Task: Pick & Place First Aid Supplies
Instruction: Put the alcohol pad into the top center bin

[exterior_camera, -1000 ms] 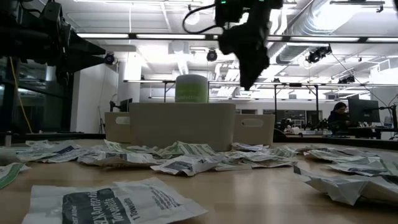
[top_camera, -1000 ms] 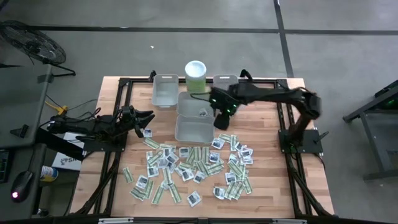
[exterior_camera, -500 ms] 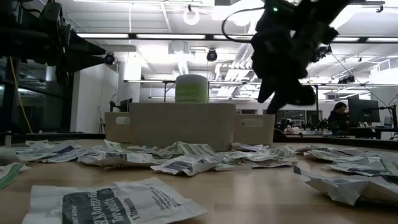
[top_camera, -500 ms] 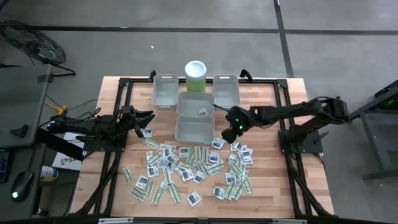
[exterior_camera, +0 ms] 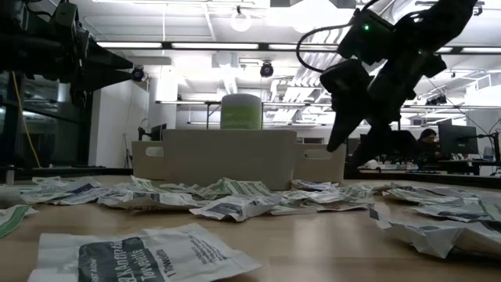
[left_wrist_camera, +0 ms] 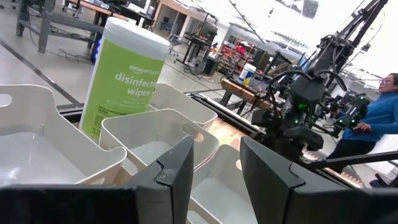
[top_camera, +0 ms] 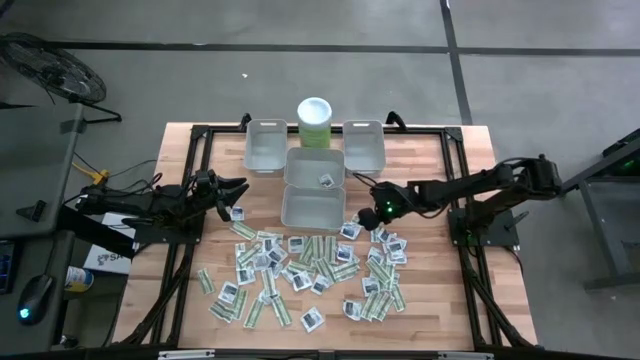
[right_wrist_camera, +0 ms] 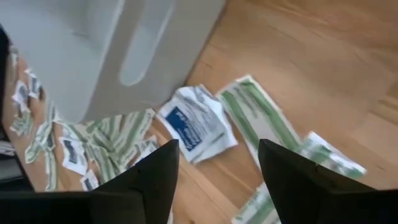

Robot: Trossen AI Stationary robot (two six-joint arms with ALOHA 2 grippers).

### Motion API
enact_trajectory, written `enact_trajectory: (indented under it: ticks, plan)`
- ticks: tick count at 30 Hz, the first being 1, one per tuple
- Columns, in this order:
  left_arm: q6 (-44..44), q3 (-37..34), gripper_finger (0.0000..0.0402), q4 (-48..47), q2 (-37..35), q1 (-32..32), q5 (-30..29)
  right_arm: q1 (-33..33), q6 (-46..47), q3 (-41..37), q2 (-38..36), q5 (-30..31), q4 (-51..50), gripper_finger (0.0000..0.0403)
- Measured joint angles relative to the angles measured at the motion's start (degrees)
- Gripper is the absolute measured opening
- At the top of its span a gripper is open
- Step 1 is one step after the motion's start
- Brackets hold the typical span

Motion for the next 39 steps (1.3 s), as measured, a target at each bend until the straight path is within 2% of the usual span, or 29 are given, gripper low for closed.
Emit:
enact_trajectory:
  ticks: [8, 19, 28, 39]
  plan:
    - [0.01, 0.02, 0.0131, 0.00, -0.01, 0.00, -0.02, 1.33, 0.30, 0.00, 3.88, -2.63, 5.68, 0.0220]
    - [0.00, 0.02, 0.0131, 0.00, 0.01, 0.00, -0.02, 1.86, 1.09, 0.02, 7.39, -2.14, 9.14, 0.0220]
    - [0.00, 0.00, 0.0131, 0.00, -0.01, 0.00, -0.01, 1.79, 1.40, 0.02, 7.87, -0.32, 9.85, 0.0220]
    - [0.00, 0.02, 0.0131, 0.00, 0.00, 0.01, 0.00, 1.86, 1.68, 0.02, 7.87, -2.67, 12.12, 0.0220]
